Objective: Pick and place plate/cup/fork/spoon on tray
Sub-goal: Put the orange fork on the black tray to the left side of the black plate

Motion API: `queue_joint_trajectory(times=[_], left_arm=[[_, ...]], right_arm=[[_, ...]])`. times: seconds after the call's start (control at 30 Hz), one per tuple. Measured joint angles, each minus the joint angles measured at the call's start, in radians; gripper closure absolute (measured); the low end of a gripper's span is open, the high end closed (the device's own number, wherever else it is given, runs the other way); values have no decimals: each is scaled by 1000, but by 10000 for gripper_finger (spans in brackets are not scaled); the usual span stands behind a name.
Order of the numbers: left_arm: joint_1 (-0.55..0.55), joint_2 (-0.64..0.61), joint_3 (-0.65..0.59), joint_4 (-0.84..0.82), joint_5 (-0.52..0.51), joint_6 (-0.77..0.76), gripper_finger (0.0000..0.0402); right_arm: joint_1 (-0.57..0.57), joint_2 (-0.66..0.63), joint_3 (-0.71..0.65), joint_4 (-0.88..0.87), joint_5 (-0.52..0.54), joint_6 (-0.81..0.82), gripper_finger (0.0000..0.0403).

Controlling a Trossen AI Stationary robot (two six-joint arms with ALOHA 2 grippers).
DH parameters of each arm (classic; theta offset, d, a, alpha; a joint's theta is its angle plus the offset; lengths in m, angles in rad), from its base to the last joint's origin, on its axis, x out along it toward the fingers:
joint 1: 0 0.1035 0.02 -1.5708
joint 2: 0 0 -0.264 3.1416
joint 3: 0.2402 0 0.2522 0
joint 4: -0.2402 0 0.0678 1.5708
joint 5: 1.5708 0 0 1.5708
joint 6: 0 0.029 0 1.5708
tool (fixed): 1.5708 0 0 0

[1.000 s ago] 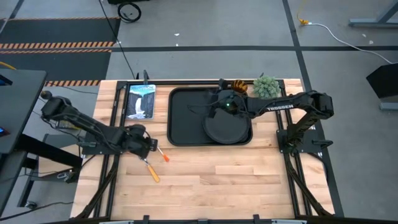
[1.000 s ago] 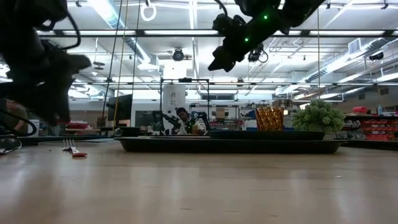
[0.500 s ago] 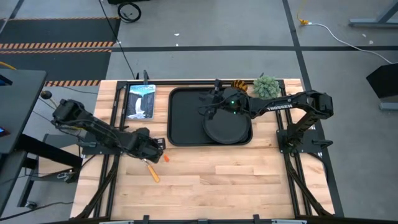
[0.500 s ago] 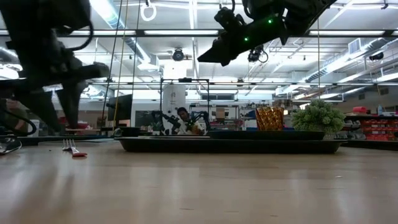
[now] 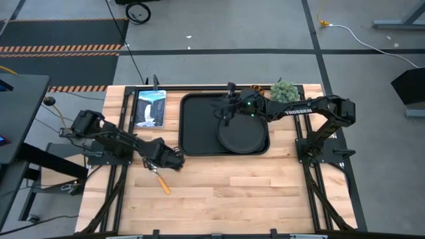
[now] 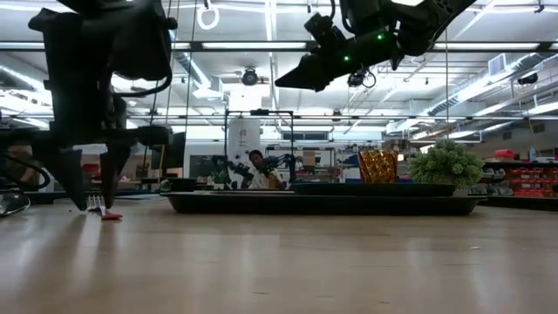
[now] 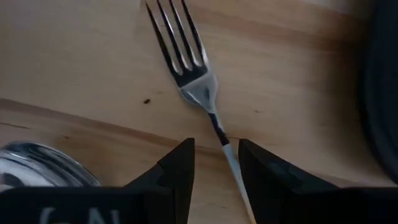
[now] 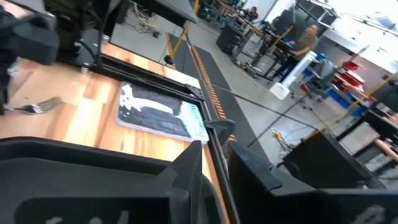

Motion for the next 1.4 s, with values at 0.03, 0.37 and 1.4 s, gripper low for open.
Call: queue_joint_trajectory(times=[0.03,0.37,1.4], left_arm=[[3,0,0,4,-1,-3,269],[9,3,-2,10,10,-9,269],[9,26,2,19,50,82,384]], right_arm=[[-2,0,0,0,-10,0,321],[-2,0,0,3,-44,11,321],[-2,0,1,-8,-45,28,321]])
